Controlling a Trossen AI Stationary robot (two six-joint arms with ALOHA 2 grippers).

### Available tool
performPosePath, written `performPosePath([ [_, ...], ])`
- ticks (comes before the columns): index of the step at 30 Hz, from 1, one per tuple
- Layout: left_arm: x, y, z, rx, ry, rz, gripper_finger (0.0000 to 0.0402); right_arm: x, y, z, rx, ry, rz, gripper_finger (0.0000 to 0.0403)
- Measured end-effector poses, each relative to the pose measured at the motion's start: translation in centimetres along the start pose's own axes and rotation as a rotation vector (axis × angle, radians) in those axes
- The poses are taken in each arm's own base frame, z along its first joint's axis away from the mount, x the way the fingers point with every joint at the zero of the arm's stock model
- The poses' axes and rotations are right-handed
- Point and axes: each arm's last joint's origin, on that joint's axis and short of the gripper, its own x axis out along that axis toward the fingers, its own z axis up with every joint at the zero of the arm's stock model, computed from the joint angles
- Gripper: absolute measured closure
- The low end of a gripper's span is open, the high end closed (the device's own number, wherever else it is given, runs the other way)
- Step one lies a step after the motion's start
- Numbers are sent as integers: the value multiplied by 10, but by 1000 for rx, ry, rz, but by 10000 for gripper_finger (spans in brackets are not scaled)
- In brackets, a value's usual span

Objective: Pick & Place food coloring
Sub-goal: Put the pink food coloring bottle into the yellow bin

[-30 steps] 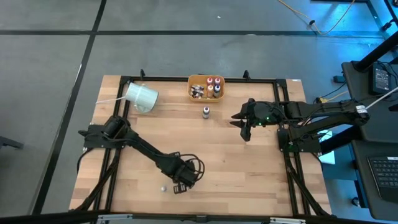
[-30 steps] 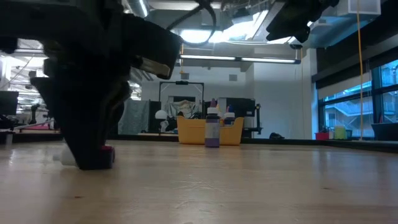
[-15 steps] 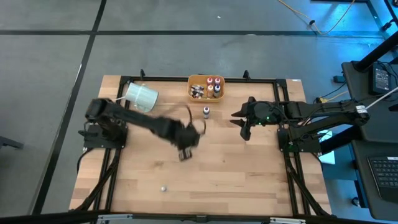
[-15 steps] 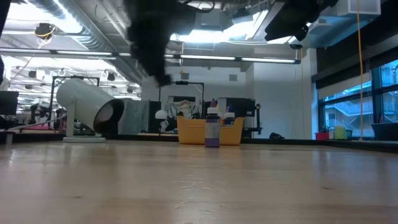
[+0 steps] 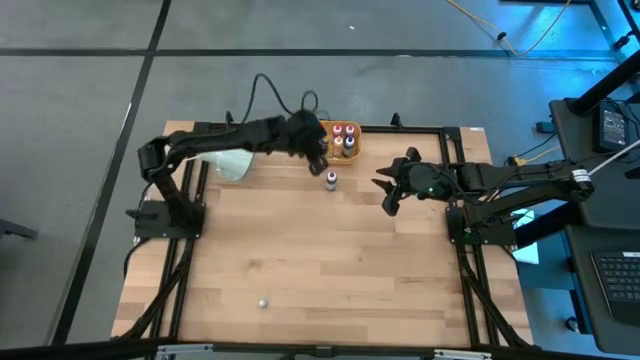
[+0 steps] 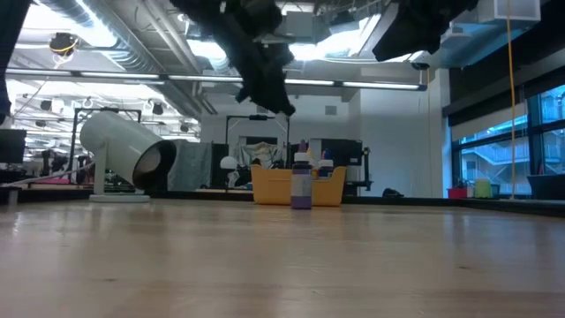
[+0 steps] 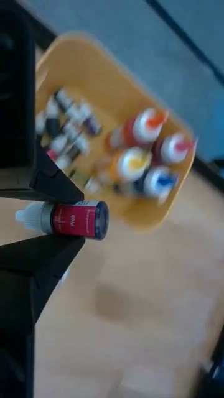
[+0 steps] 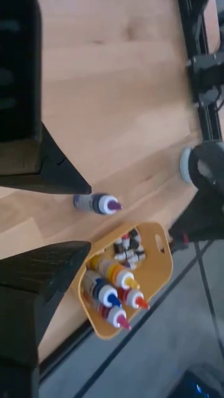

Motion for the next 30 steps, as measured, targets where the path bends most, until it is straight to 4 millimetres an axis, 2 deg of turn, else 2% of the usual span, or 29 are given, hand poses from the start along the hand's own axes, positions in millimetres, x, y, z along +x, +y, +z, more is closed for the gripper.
performPosePath([
  [5, 25, 40, 0, -50, -4, 44, 328, 0, -1, 0, -40, -8, -33, 269],
  [11, 62, 66, -12, -79, 40, 8, 325, 2, -7, 1, -35, -2, -61, 269],
  [20, 105, 76, -36, -86, 138, 29, 318, 6, -16, 3, -6, 0, -101, 269],
  [30, 110, 77, -39, -68, 150, 55, 310, 6, -16, 3, -3, 0, -100, 269],
])
